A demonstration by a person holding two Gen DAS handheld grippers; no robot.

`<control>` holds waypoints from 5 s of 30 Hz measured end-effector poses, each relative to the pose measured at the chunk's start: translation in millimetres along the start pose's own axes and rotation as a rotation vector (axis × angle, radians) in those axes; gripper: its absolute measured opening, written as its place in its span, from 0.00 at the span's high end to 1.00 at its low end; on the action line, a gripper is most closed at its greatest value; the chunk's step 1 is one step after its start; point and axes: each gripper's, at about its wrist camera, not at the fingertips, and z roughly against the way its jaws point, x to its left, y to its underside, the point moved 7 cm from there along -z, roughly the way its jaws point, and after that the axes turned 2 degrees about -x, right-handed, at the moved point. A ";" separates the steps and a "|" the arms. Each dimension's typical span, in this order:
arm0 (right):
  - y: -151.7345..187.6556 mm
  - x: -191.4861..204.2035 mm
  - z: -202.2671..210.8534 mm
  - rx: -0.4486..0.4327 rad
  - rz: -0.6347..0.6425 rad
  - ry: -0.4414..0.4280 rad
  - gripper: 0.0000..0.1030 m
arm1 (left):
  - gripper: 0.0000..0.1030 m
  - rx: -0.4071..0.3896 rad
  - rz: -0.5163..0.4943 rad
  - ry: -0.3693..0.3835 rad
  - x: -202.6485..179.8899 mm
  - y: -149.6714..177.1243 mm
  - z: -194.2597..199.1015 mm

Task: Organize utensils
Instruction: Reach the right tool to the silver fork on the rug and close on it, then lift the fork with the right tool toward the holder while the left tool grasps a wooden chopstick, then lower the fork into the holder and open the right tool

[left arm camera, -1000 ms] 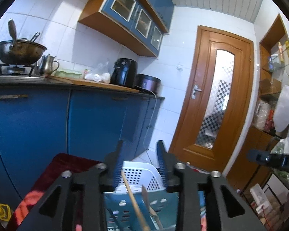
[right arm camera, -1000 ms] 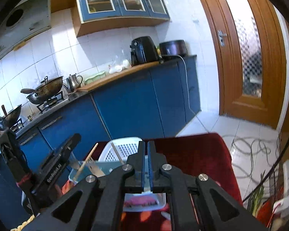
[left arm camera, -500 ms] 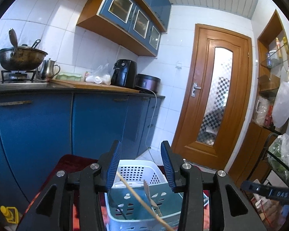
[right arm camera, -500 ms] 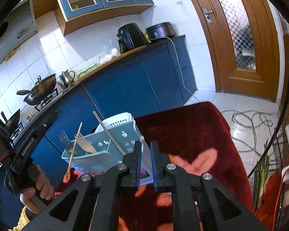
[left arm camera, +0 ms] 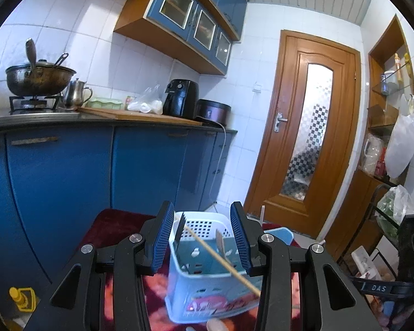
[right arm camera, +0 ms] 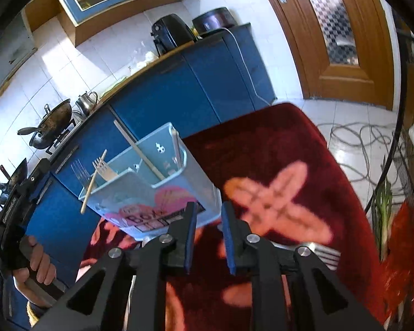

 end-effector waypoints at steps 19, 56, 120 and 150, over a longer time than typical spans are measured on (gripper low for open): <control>1.3 78.3 -1.4 0.026 0.186 -0.049 0.78 | 0.58 0.193 0.009 -0.124 44.6 48.8 17.7; 49.1 -120.0 -6.7 -0.004 -0.638 0.188 0.64 | 0.58 0.366 0.015 -0.163 58.0 113.5 14.1; -51.1 -9.0 82.3 -0.316 -0.122 -0.055 0.97 | 0.91 0.633 0.216 0.063 -11.1 52.6 -82.8; -104.1 96.3 49.6 -0.310 0.166 0.014 0.97 | 0.96 0.357 0.245 0.221 -2.7 23.3 -8.6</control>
